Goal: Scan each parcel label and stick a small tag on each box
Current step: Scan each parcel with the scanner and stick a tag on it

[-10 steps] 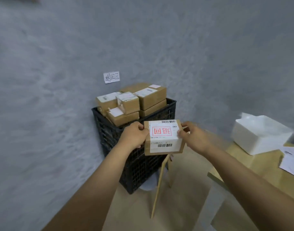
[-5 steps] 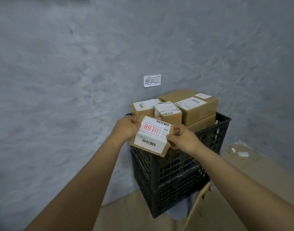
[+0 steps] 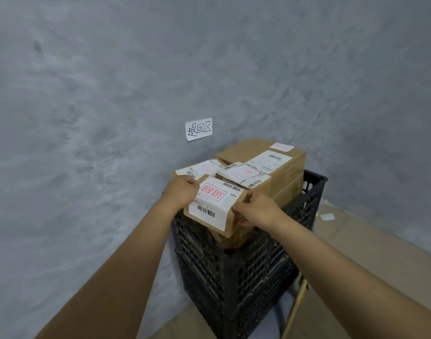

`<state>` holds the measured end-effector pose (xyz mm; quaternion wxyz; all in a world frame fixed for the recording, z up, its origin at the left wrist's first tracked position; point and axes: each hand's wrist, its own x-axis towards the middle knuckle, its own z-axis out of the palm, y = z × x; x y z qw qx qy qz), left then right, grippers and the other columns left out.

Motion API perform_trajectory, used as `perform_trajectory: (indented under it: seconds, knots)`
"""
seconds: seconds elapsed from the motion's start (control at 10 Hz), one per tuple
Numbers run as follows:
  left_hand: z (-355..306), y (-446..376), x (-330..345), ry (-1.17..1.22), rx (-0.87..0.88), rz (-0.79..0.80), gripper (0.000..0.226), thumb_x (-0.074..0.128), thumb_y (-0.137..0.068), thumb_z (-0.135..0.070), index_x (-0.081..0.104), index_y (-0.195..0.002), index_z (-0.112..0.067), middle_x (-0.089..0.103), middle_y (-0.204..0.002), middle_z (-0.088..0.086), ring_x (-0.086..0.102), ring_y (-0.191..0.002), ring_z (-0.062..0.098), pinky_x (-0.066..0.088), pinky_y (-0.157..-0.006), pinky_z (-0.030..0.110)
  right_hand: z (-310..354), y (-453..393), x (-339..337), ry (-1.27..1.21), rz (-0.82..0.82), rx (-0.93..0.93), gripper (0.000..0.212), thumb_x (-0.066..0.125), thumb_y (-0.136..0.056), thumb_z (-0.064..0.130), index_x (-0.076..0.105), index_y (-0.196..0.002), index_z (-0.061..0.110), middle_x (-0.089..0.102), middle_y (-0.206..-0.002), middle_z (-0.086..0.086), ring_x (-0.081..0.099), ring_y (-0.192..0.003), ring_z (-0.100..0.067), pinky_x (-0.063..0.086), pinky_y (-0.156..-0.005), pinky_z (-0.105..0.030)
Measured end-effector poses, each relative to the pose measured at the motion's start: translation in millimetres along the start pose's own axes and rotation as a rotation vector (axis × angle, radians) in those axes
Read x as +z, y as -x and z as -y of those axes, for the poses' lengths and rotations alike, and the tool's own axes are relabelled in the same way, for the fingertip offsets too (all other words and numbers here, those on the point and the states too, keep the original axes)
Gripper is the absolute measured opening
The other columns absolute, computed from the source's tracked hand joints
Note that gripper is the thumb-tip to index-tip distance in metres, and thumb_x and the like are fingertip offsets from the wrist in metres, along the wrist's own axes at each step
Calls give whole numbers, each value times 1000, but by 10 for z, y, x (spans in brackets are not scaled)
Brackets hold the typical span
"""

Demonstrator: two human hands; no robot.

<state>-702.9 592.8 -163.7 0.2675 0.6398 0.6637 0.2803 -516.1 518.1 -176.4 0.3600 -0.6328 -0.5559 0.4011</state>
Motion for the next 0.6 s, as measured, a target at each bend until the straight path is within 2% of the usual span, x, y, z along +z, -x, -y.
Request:
perform_trajectory:
  seconds: [0.1, 0.2, 0.3, 0.4, 0.5, 0.6]
  knots:
    - [30, -250, 9, 7, 64, 85, 13, 51, -92, -25, 63, -97, -24, 66, -112, 2, 62, -102, 24, 52, -90, 38, 51, -42, 105, -3, -125, 32, 29, 64, -88, 25, 55, -115, 23, 63, -124, -2, 62, -110, -24, 54, -90, -44]
    - [39, -408, 17, -7, 115, 176, 23, 51, -92, -30, 61, -112, -26, 64, -117, 1, 61, -99, 21, 53, -76, 32, 76, -46, 197, 0, -221, 81, 40, 64, -88, 22, 49, -125, 18, 60, -127, -3, 60, -114, -24, 54, -90, -44]
    - [57, -488, 36, -31, 128, 248, 32, 49, -92, -33, 54, -123, -29, 63, -113, 1, 62, -86, 20, 48, -55, 26, 77, -30, 296, 6, -262, 109, 51, 61, -90, 25, 38, -135, 19, 58, -130, -3, 60, -113, -23, 56, -88, -43]
    - [75, -522, 50, -57, 187, 264, 37, 49, -93, -32, 50, -129, -25, 63, -118, 5, 57, -85, 16, 50, -61, 29, 76, 4, 379, -6, -283, 108, 57, 59, -92, 29, 32, -141, 25, 56, -134, -1, 58, -116, -22, 54, -91, -41]
    - [95, -566, 57, -127, 287, 215, 35, 49, -93, -31, 53, -127, -23, 63, -120, 6, 61, -94, 17, 51, -68, 29, 36, 61, 392, -3, -293, 142, 60, 59, -91, 34, 31, -144, 28, 55, -133, 2, 57, -117, -22, 53, -86, -32]
    - [57, -518, 5, -218, 385, 108, 35, 50, -93, -33, 54, -127, -24, 59, -123, 5, 58, -104, 18, 52, -70, 28, -2, 166, 357, 24, -295, 100, 44, 62, -88, 36, 43, -127, 40, 58, -118, 12, 59, -107, -14, 50, -78, -22]
